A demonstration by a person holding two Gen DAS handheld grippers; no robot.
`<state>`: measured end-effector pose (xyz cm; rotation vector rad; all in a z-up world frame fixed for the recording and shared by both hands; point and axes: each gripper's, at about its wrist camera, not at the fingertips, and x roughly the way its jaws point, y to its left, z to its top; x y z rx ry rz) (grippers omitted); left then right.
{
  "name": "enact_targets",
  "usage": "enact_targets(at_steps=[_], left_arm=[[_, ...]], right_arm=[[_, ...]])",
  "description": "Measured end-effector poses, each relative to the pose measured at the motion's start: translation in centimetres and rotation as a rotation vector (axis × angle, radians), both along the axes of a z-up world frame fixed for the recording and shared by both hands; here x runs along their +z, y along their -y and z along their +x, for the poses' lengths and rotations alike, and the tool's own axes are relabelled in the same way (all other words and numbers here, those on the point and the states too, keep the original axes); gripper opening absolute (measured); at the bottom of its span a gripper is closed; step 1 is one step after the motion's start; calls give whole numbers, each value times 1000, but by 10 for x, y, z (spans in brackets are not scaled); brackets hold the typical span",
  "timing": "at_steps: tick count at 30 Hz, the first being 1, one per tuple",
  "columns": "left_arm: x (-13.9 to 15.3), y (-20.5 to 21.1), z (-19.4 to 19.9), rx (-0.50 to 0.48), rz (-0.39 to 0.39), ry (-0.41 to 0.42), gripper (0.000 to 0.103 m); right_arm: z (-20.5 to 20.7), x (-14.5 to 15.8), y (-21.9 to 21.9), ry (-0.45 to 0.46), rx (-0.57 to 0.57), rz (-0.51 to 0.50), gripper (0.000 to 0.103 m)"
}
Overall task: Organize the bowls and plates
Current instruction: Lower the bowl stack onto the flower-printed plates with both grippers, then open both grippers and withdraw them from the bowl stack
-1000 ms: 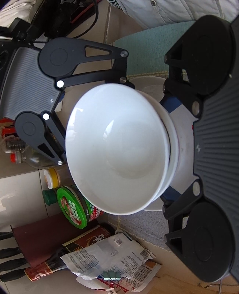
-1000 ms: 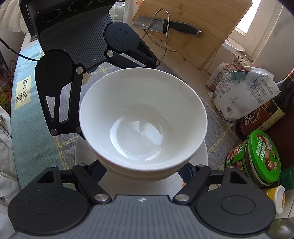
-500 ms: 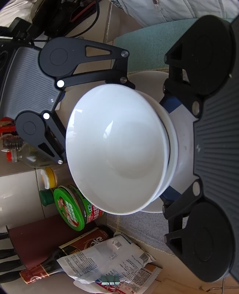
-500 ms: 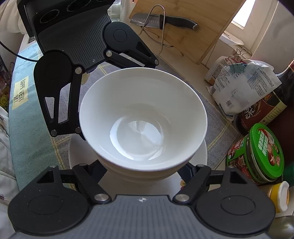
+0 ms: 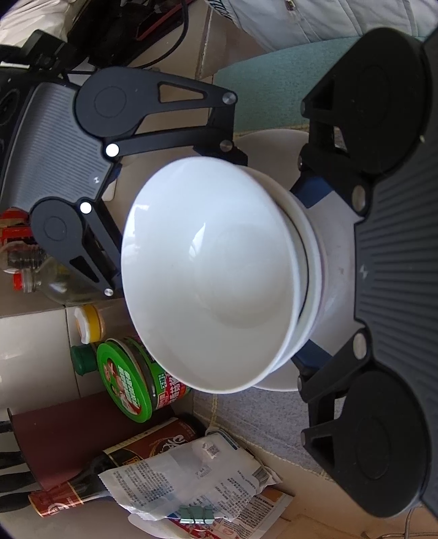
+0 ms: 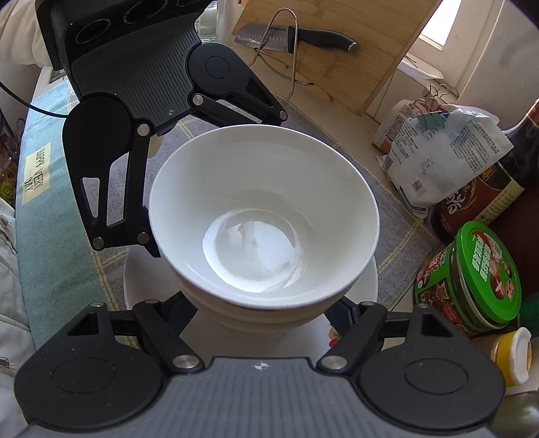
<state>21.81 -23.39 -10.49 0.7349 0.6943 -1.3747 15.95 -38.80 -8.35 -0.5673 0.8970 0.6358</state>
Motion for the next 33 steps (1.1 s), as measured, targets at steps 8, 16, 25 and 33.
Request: enact_targets(at_steps=[8,16,25,33], left_arm=[[-1,0,0,23,-16,2,84],[8,-16,-12,58,-63,35,96],[28,-68,-43,372,-195,78,100],[48,-108,-71,622,-374,227,102]], right_arm=[[-1,1,0,10,-28,29,92],[-6,7,-2,42,-28,20,102],[-20,13,12,29,-69,61,102],[-45,25,-10,51,-226,5,102]])
